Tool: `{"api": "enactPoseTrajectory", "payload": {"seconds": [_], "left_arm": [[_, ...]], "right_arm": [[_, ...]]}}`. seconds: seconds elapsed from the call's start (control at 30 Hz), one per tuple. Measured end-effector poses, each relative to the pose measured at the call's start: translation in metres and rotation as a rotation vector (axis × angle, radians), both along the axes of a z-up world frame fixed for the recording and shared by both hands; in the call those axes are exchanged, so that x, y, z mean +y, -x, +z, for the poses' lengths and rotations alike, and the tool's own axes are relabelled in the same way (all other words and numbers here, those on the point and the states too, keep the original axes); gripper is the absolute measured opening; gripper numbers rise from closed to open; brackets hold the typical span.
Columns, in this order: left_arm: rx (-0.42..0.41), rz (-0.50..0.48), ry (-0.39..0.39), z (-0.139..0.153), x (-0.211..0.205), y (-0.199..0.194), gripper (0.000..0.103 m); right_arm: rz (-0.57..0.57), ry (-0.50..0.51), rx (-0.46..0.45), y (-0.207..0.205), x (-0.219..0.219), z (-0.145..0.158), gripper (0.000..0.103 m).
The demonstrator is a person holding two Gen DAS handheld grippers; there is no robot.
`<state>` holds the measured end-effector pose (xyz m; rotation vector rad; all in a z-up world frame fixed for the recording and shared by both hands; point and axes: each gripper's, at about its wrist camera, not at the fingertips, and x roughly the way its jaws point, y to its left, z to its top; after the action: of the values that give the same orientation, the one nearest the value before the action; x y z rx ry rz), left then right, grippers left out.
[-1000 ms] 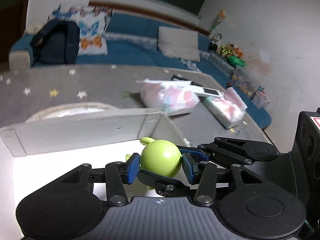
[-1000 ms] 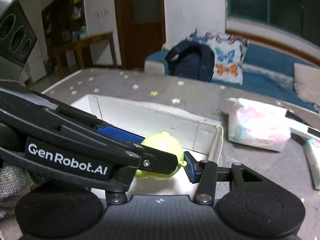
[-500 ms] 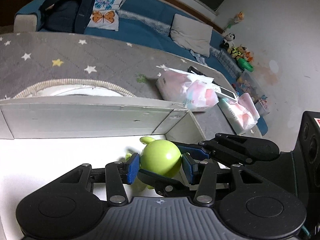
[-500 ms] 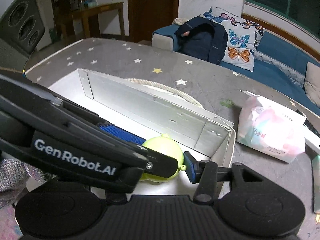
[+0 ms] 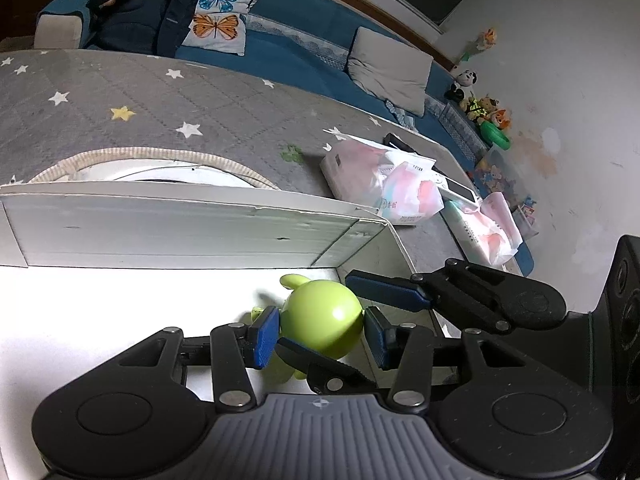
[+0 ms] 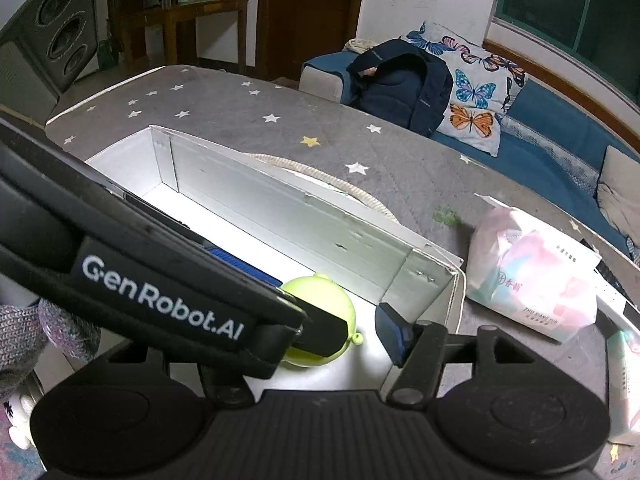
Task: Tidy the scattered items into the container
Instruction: 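Lift the green alien toy with the left gripper over the white box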
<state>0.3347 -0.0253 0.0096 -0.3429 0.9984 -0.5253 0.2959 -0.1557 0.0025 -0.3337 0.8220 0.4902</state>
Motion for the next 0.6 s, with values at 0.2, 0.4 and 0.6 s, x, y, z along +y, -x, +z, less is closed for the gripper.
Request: {"api": "enactPoseTrajectory", "payload": {"seconds": [0.2,0.4,0.6], "left_arm": [[0.004,0.013,0.026,0.002,0.003,-0.001,0.05],[0.027,0.036,0.065,0.001,0.008,-0.003,0.049],[0.058,0.059,0.105,-0.005,0.012,-0.006,0.048]], "right_arm": [[-0.005,-0.005,-0.013,0.001,-0.003,0.003,0.062],[-0.008,-0.012,-0.02,0.0,-0.004,0.003,0.062],[-0.027,-0.062,-0.013,-0.001,-0.01,0.007,0.062]]}}
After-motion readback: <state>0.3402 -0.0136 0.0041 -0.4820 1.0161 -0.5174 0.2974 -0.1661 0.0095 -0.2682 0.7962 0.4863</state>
